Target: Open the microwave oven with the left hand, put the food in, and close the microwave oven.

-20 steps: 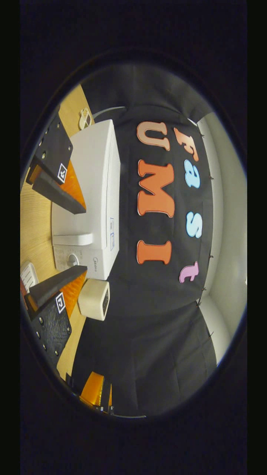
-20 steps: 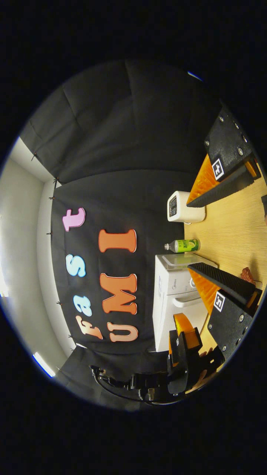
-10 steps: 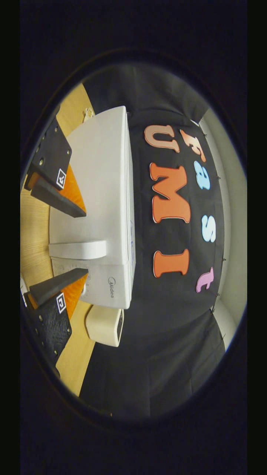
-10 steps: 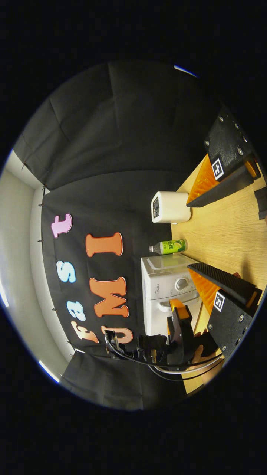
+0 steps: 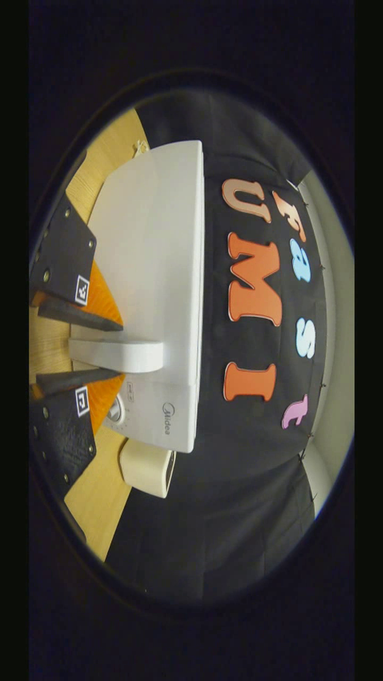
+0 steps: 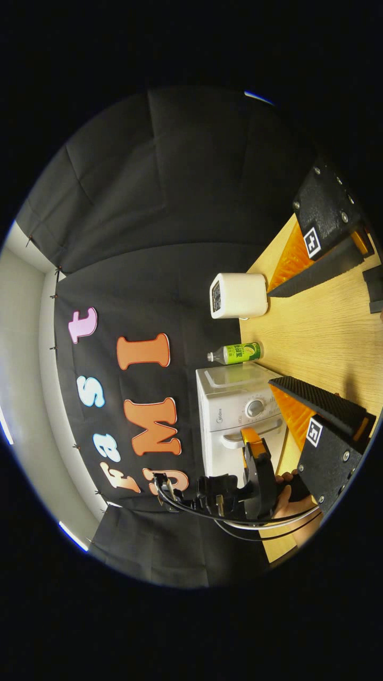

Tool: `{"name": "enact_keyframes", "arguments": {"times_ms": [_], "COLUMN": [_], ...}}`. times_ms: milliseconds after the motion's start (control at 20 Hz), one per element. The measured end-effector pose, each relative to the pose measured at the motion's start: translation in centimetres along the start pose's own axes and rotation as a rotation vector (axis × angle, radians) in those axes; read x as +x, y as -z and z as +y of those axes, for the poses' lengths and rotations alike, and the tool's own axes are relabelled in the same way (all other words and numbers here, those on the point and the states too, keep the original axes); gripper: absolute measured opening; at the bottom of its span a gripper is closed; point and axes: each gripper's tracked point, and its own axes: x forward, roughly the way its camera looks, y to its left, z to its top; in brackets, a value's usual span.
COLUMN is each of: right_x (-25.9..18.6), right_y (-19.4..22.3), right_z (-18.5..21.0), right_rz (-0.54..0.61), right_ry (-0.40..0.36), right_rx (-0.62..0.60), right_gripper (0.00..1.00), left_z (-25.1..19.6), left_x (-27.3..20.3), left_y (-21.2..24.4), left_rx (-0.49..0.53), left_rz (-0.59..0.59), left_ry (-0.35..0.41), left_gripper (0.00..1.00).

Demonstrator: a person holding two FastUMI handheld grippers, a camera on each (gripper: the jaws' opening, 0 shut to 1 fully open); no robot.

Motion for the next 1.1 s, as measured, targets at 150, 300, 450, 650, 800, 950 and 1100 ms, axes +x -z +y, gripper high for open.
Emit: {"name": "enact_keyframes", "arguments": {"times_ms": [150, 300, 450, 650, 800, 950, 1100], "right_x": [-0.3, -0.3, -0.2, -0.2, -0.6, -1.0, -1.5], "right_y": [0.1, 0.2, 0.4, 1.0, 1.2, 1.5, 1.6], "right_z": [0.0, 0.1, 0.2, 0.7, 1.4, 2.2, 2.9], "right_rz": [0.000, 0.005, 0.005, 0.021, 0.031, 0.048, 0.053], "right_ry": [0.005, 0.004, 0.006, -0.007, -0.011, -0.015, -0.019], "right_rx": [-0.005, -0.007, -0.013, -0.004, -0.010, -0.024, -0.030], "right_gripper": [0.93, 0.93, 0.93, 0.93, 0.93, 0.93, 0.93], "left_z": [-0.2, -0.2, -0.1, 0.0, 0.4, 1.3, 2.7], "left_x": [-0.6, -0.8, -1.8, -4.4, -7.1, -10.3, -13.6], "left_y": [0.0, 0.1, -0.1, 0.4, 0.3, 0.6, 0.8], "left_rx": [0.003, -0.013, -0.011, -0.009, 0.008, 0.012, 0.019], "left_rz": [0.000, 0.001, -0.016, -0.026, -0.030, -0.031, -0.034], "left_ry": [-0.001, -0.003, -0.008, 0.016, 0.044, 0.066, 0.077], "left_gripper": [0.22, 0.16, 0.10, 0.17, 0.13, 0.13, 0.13]}}
